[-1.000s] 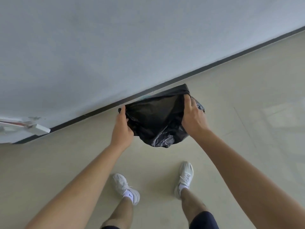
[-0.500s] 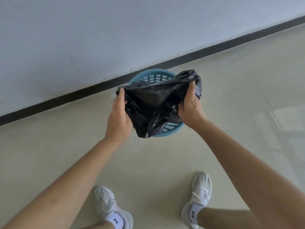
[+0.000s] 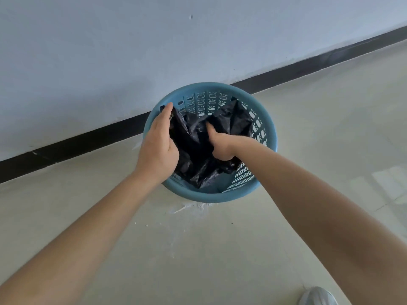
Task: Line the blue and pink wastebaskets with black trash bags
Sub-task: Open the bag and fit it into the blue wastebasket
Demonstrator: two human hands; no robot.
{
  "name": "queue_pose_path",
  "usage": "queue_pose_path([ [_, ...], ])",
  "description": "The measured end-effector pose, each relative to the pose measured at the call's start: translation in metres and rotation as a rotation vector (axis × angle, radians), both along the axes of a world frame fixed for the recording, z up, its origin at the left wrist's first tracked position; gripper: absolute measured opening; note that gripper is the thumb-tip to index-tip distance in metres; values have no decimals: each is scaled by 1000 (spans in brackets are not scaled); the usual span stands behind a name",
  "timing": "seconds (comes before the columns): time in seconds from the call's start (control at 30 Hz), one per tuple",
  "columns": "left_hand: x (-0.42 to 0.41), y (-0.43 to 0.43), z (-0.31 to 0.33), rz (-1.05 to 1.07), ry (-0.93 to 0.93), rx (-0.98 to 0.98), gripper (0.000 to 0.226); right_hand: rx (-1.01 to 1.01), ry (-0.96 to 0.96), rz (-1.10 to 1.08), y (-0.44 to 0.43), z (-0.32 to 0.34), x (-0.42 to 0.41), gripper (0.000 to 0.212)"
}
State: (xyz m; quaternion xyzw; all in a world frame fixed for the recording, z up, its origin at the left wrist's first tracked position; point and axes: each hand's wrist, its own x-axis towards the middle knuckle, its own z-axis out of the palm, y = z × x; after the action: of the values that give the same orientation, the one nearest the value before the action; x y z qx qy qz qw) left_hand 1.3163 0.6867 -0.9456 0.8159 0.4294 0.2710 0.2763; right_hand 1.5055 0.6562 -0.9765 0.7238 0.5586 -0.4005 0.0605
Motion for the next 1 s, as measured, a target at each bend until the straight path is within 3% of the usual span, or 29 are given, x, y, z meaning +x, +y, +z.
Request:
queue_pose_path([
  [0.13, 1, 22, -12, -8, 73, 107, 65, -281, -230, 322, 17, -3, -13, 61],
  [0.23, 3, 27, -11, -48, 61, 132, 65, -368, -224, 392, 11, -3, -28, 44],
  [0.33, 2, 24, 6, -19, 43, 140, 63, -283, -10, 145, -1, 18, -21, 60],
  [0.43, 1, 30, 19, 55, 57, 208, 52, -116, 29, 52, -3, 49, 6, 47],
  [0.57, 11, 50, 28, 216, -65, 45, 31, 674, -187, -141, -13, 60, 45, 29],
  [0.63, 14, 56, 25, 264, -125, 0, 23, 890, -422, -202, -23, 58, 60, 17],
  [0.7, 14, 56, 22, 346, -165, 32, 17, 877, -621, -182, -37, 56, 72, 15],
  [0.8, 7, 56, 22, 399, -165, 103, 15, 811, -718, -149, -52, 55, 83, 14],
  [1.0, 0, 70, 12, 209, 230, 381, 31, 727, -657, -214, -46, 49, 98, 26],
])
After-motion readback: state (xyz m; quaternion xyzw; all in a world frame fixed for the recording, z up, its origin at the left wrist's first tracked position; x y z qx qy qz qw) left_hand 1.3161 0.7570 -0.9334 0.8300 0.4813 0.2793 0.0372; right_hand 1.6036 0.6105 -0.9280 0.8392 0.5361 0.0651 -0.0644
